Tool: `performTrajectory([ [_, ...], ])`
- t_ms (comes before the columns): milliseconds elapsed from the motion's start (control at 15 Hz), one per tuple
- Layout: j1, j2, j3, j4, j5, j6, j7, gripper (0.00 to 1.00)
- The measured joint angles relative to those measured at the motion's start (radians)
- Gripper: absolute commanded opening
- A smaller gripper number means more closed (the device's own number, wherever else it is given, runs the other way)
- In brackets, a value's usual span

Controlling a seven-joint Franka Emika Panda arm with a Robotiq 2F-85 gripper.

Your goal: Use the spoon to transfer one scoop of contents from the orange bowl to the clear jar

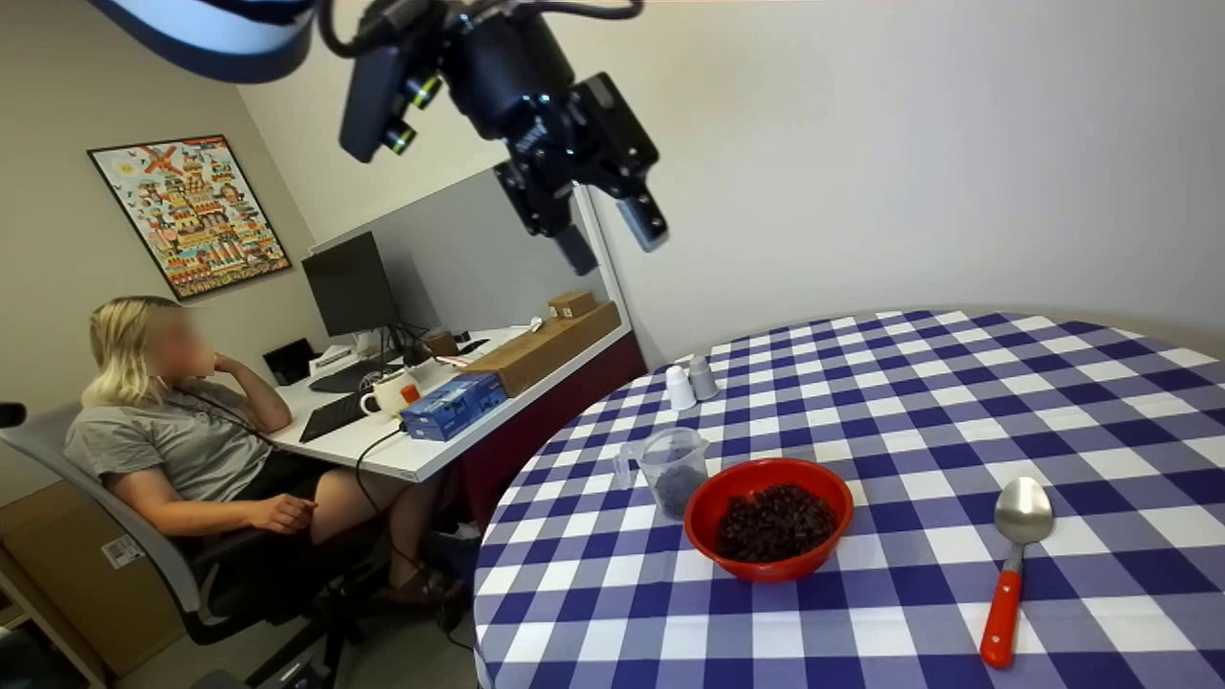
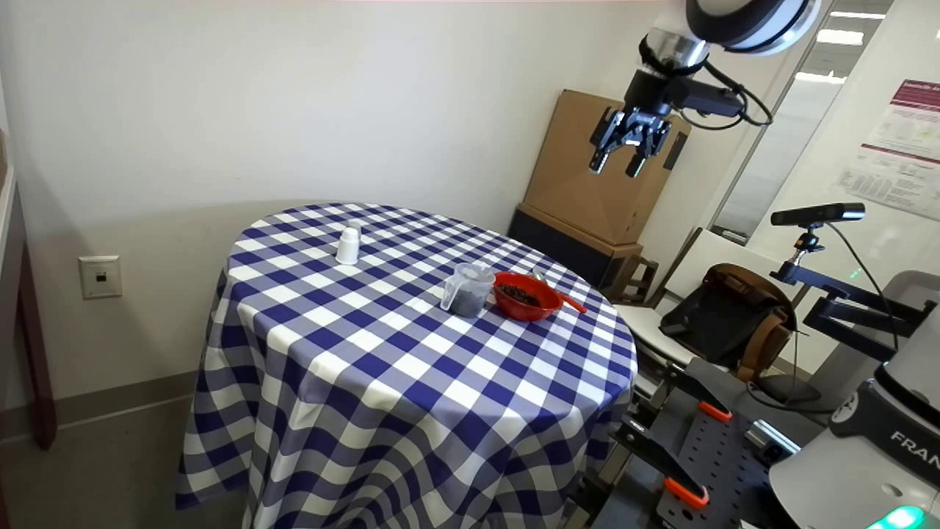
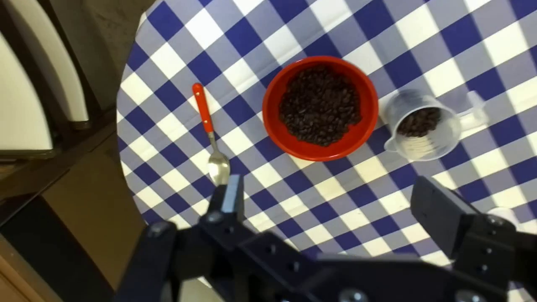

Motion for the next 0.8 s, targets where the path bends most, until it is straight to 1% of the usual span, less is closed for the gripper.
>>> performTrajectory([
  [200,-0.051,0.185,-0.035,0.106,-0.038,0.038,0.022,1.00],
  [467,-0.052,0.398,-0.092,0.257,-0.045,0.036,0.021,1.00],
  [800,-0.054,0.581,-0.134,0.391,-0.005,0.015,-0.067,1.00],
])
